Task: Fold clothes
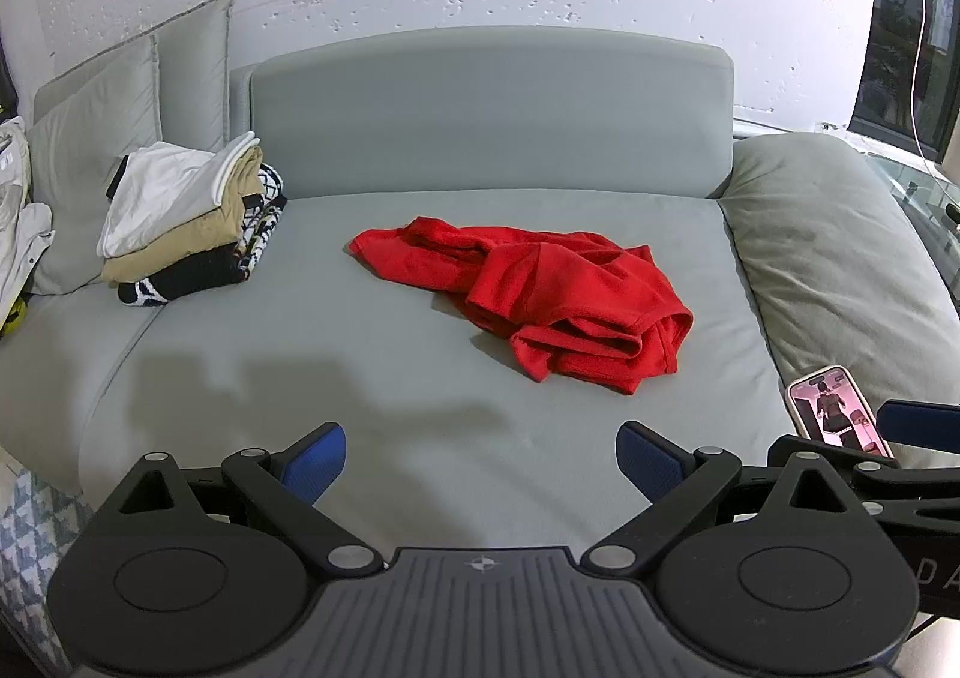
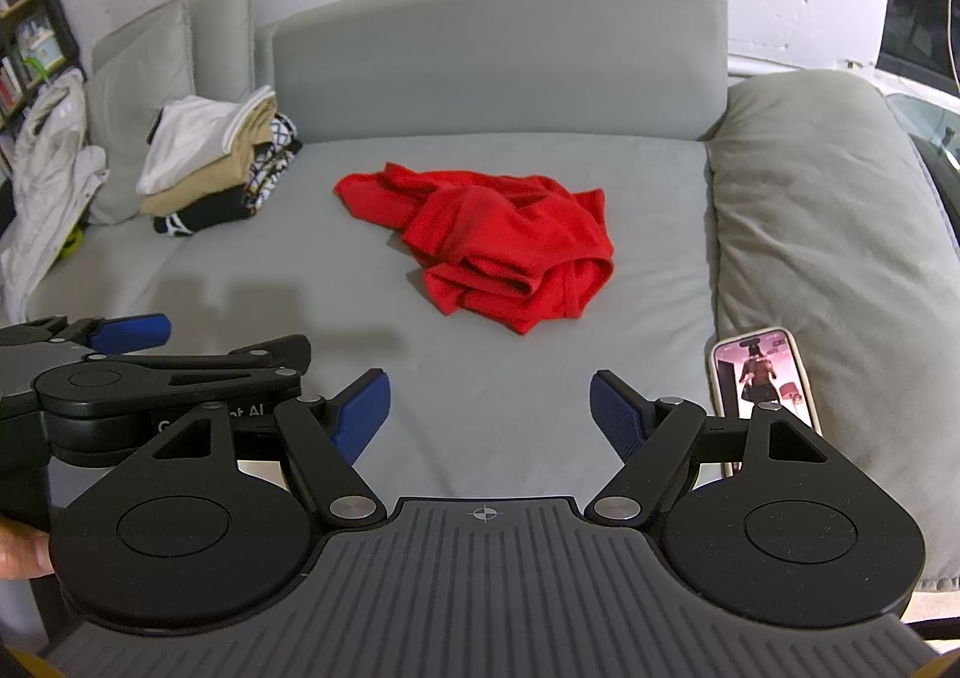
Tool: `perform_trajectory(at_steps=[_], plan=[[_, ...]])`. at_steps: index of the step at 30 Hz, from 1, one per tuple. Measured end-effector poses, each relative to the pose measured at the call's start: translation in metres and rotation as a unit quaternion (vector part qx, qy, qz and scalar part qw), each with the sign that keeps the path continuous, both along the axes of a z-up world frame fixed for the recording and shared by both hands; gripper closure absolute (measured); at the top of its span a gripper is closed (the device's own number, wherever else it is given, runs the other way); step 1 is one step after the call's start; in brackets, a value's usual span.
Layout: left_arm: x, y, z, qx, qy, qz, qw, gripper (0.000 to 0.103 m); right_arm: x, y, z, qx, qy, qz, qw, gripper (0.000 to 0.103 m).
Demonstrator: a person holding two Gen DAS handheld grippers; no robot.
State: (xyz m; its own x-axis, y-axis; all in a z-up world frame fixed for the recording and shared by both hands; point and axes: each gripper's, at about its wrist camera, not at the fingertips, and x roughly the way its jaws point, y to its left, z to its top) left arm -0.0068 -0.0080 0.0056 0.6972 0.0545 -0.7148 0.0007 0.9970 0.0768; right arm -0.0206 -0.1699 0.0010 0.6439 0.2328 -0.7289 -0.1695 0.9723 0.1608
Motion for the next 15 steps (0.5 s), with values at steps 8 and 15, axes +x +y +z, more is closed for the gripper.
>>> perform_trajectory(at_steps=[8, 15], plan=[[0.002, 0.001, -0.001, -0.002, 0.003, 0.001, 1.0000, 0.005, 0.002, 0.000, 0.000, -0.002, 0.002, -0.001, 1.000, 0.024], [0.014, 0.015, -0.016, -0.013, 0.014, 0.030, 0.9994, 0.005, 0.008, 0.000, -0.008, -0.005, 0.012, -0.005, 1.000, 0.021]])
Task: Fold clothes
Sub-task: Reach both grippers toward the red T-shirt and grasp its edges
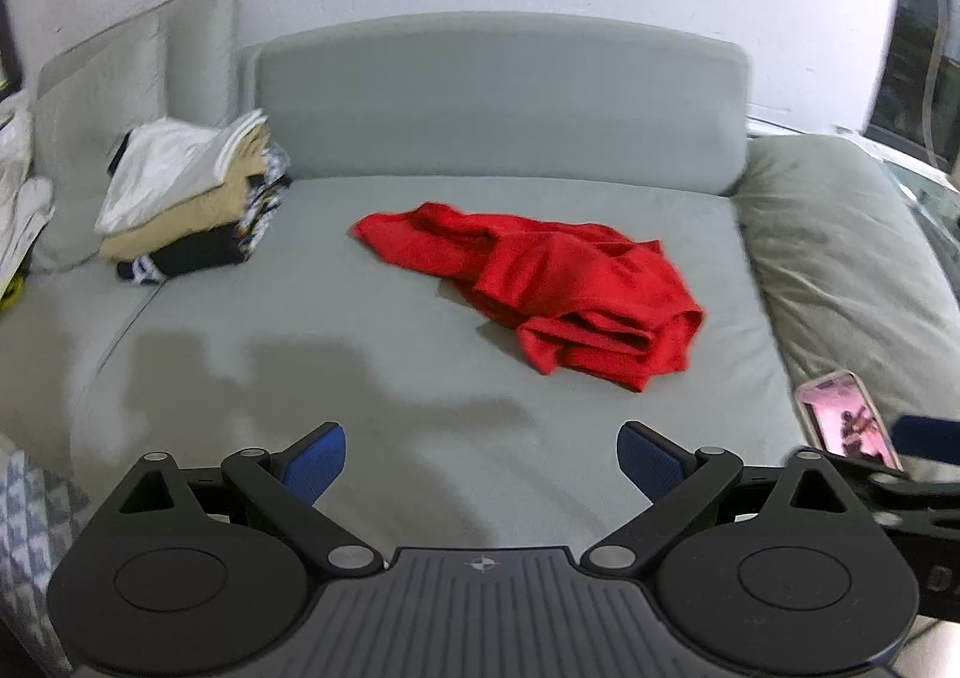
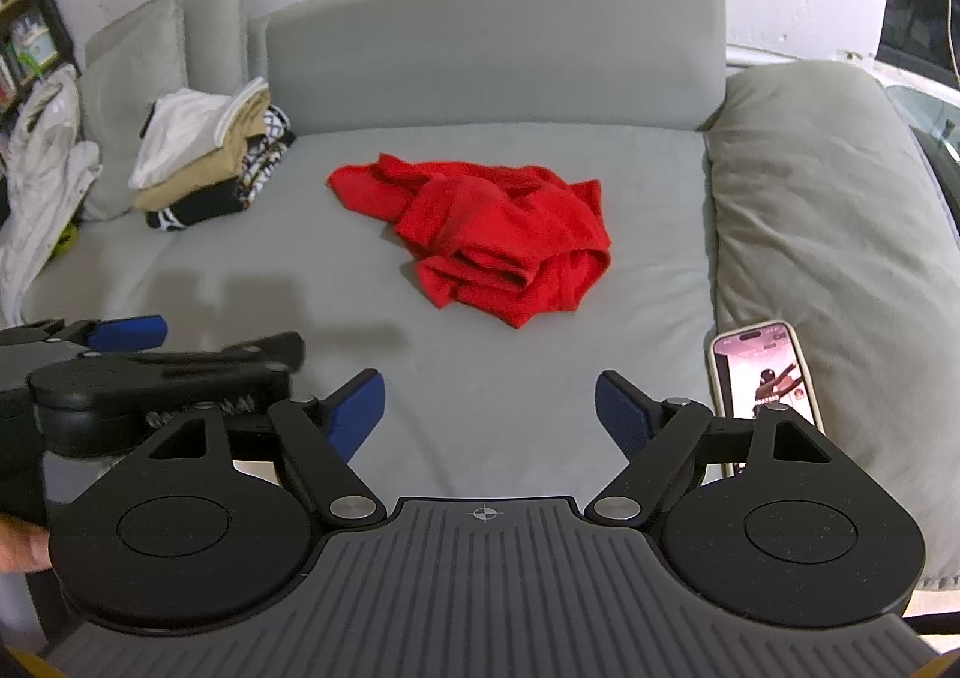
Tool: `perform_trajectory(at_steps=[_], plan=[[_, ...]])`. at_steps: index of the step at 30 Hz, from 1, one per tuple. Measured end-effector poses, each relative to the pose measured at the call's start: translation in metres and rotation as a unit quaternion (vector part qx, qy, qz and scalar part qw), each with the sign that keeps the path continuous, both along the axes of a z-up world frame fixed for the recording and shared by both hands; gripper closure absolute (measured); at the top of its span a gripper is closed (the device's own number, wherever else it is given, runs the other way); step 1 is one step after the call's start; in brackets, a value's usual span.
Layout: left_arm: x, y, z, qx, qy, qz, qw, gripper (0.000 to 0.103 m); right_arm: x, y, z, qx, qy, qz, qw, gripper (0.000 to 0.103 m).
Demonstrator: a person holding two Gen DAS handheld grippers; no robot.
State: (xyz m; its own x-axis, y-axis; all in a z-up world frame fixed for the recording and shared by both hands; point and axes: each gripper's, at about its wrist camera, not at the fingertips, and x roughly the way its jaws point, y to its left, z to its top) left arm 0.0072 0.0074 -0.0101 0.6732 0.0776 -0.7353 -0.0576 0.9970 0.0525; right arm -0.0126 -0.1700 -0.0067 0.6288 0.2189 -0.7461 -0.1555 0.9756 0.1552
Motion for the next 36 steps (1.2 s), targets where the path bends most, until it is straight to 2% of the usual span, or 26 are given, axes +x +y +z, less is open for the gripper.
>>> perform_trajectory(at_steps=[3, 7, 9, 13, 15, 16, 17, 22, 36], plan=[[0.011, 0.014, -0.016, -0.006, 0.007, 0.019, 0.9998, 0.005, 0.010, -0.001, -0.009, -0.010, 0.002, 0.000, 1.000, 0.021], [0.032, 0.029, -0.042, -0.027, 0.021, 0.027, 0.9990, 0.009, 0.031, -0.004, -0.026, -0.006, -0.027, 0.021, 0.999, 0.021], [0.044, 0.036, -0.055, -0.038, 0.032, 0.034, 0.9982, 0.017, 0.048, -0.003, -0.037, -0.013, -0.041, 0.035, 0.998, 0.021], [0.064, 0.045, -0.075, -0.067, 0.045, 0.037, 0.9960, 0.027, 0.086, 0.005, -0.063, -0.035, -0.071, 0.066, 0.995, 0.026], [0.074, 0.047, -0.083, -0.083, 0.048, 0.035, 0.9948, 0.041, 0.105, 0.012, -0.076, -0.052, -0.091, 0.085, 0.991, 0.034], [0.079, 0.048, -0.086, -0.089, 0.050, 0.035, 0.9941, 0.044, 0.116, 0.017, -0.083, -0.062, -0.101, 0.094, 0.989, 0.036], [0.083, 0.049, -0.089, -0.096, 0.052, 0.036, 0.9934, 0.044, 0.125, 0.021, -0.088, -0.067, -0.108, 0.103, 0.987, 0.038], [0.093, 0.044, -0.092, -0.095, 0.047, 0.027, 0.9940, 0.042, 0.169, 0.044, -0.112, -0.114, -0.081, 0.130, 0.982, 0.041], [0.111, 0.034, -0.101, -0.075, 0.056, 0.028, 0.9952, 0.040, 0.195, 0.050, -0.128, -0.192, -0.054, 0.090, 0.976, 0.040]])
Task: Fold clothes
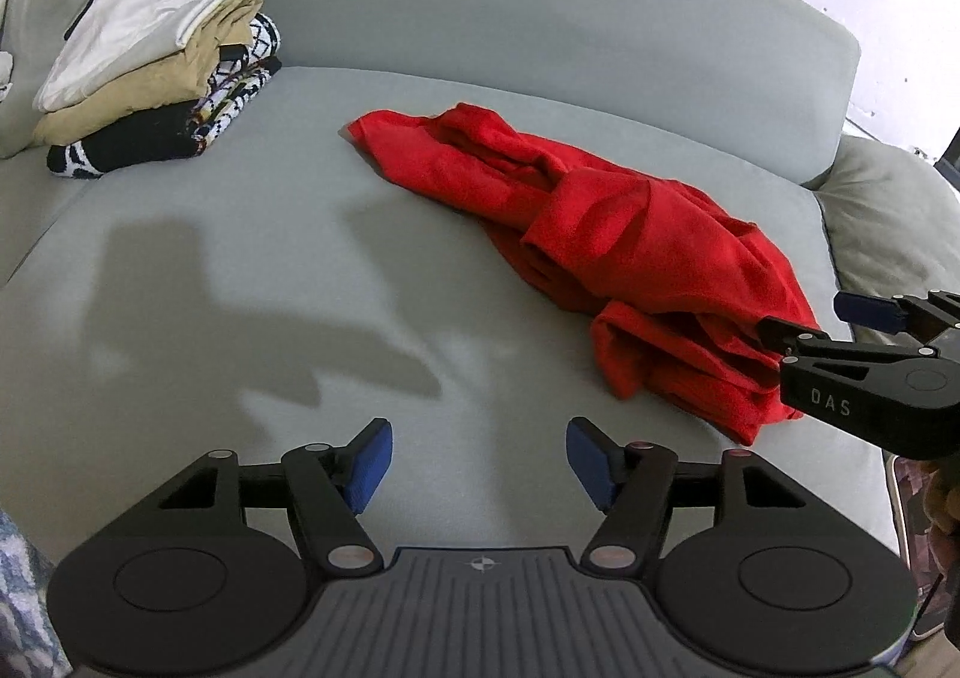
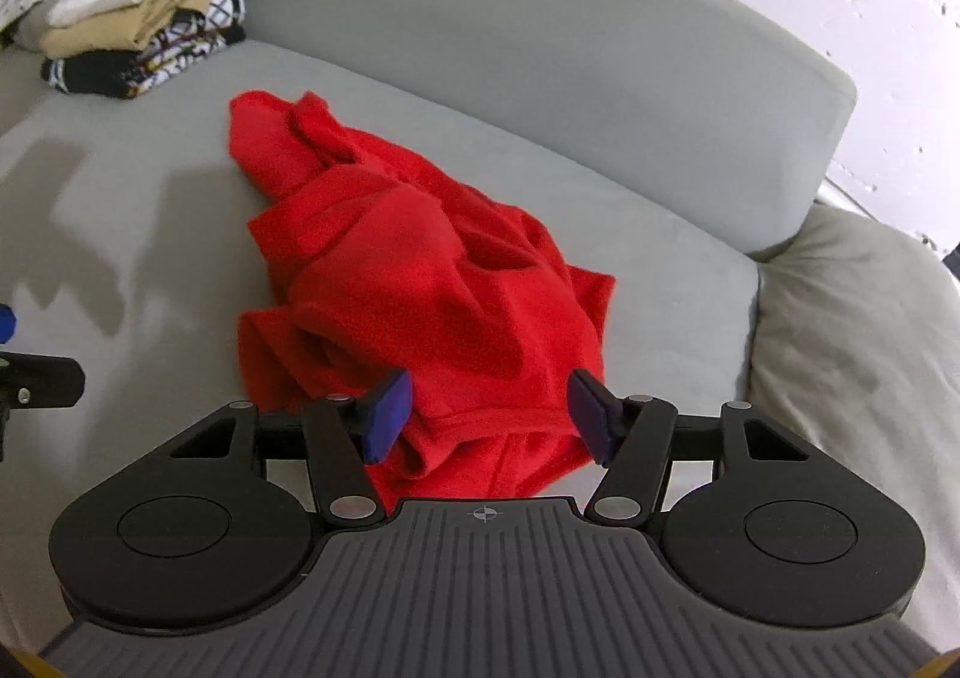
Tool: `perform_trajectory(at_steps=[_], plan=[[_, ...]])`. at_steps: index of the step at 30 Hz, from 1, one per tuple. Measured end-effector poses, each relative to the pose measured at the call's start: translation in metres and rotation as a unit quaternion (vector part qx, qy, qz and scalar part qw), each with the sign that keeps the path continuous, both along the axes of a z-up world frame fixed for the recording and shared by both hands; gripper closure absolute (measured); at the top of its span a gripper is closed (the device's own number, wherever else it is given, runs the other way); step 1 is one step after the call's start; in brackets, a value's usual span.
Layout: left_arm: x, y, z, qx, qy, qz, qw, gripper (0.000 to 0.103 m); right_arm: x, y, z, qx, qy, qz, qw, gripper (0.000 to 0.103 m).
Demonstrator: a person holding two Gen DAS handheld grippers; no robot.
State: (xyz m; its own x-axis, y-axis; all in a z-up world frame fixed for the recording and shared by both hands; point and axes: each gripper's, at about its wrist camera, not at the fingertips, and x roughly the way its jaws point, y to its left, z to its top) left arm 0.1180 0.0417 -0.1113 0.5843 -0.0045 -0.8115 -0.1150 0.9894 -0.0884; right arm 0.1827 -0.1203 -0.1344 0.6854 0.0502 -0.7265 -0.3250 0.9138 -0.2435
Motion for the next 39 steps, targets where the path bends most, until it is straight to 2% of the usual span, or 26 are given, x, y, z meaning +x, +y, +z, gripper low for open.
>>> perform_trajectory(at_steps=[6, 9, 10, 12, 13, 15, 19, 20, 22, 23, 24, 27, 29, 31, 32, 35, 38, 39], plan=[[0.002, -0.006, -0.002, 0.009, 0.004, -0.003, 1.0000, 0.035, 0.000, -0.004, 0.001, -0.009, -0.004, -0.005, 1.000, 0.039], [0.003, -0.005, -0.005, 0.006, 0.010, 0.001, 0.9999, 0.035, 0.000, -0.011, 0.002, 0.004, -0.009, -0.004, 1.000, 0.041], [0.004, -0.004, -0.007, 0.004, 0.011, 0.002, 0.9999, 0.035, 0.000, -0.014, 0.002, 0.018, -0.008, 0.012, 1.000, 0.042], [0.004, -0.003, -0.010, 0.000, 0.014, 0.003, 0.9999, 0.036, -0.001, -0.020, 0.001, 0.045, -0.005, 0.052, 0.998, 0.050], [0.004, -0.004, -0.011, -0.002, 0.015, 0.004, 0.9999, 0.036, -0.002, -0.020, -0.001, 0.051, -0.004, 0.074, 0.996, 0.052], [0.005, -0.003, -0.014, -0.004, 0.018, 0.005, 0.9998, 0.036, -0.002, -0.017, -0.005, 0.050, -0.009, 0.108, 0.993, 0.054], [0.005, -0.002, -0.017, -0.005, 0.023, 0.007, 0.9997, 0.036, 0.006, -0.007, -0.016, 0.032, -0.012, 0.136, 0.990, 0.057], [0.006, -0.001, -0.018, -0.005, 0.024, 0.008, 0.9997, 0.036, 0.009, -0.004, -0.018, 0.028, -0.013, 0.143, 0.989, 0.064], [0.007, 0.000, -0.019, -0.005, 0.026, 0.009, 0.9996, 0.036, 0.014, 0.003, -0.022, 0.023, -0.015, 0.143, 0.989, 0.070], [0.007, 0.000, -0.020, -0.005, 0.026, 0.010, 0.9996, 0.036, 0.017, 0.005, -0.020, 0.030, -0.017, 0.139, 0.990, 0.079], [0.006, 0.000, -0.020, -0.005, 0.027, 0.010, 0.9996, 0.036, 0.020, 0.006, -0.019, 0.037, -0.019, 0.135, 0.990, 0.095], [0.005, -0.002, -0.021, -0.004, 0.027, 0.006, 0.9996, 0.036, 0.026, 0.005, -0.006, 0.072, -0.032, 0.110, 0.991, 0.101], [0.005, -0.002, -0.021, -0.003, 0.024, 0.003, 0.9997, 0.036, 0.033, -0.008, 0.016, 0.125, -0.056, 0.059, 0.989, 0.101], [0.004, -0.004, -0.019, -0.010, 0.017, -0.002, 0.9998, 0.037, 0.043, -0.041, 0.042, 0.186, -0.086, -0.032, 0.978, 0.101], [0.003, -0.004, -0.018, -0.014, 0.014, -0.004, 0.9998, 0.037, 0.048, -0.061, 0.056, 0.217, -0.099, -0.084, 0.967, 0.101], [0.001, -0.008, -0.018, -0.041, 0.006, -0.011, 0.9991, 0.037, 0.050, -0.143, 0.077, 0.273, -0.134, -0.250, 0.919, 0.101], [0.000, -0.012, -0.021, -0.073, 0.004, -0.015, 0.9972, 0.038, 0.039, -0.214, 0.059, 0.268, -0.117, -0.383, 0.876, 0.101], [0.001, -0.013, -0.023, -0.086, 0.008, -0.014, 0.9962, 0.038, 0.036, -0.232, 0.046, 0.273, -0.082, -0.410, 0.866, 0.101]])
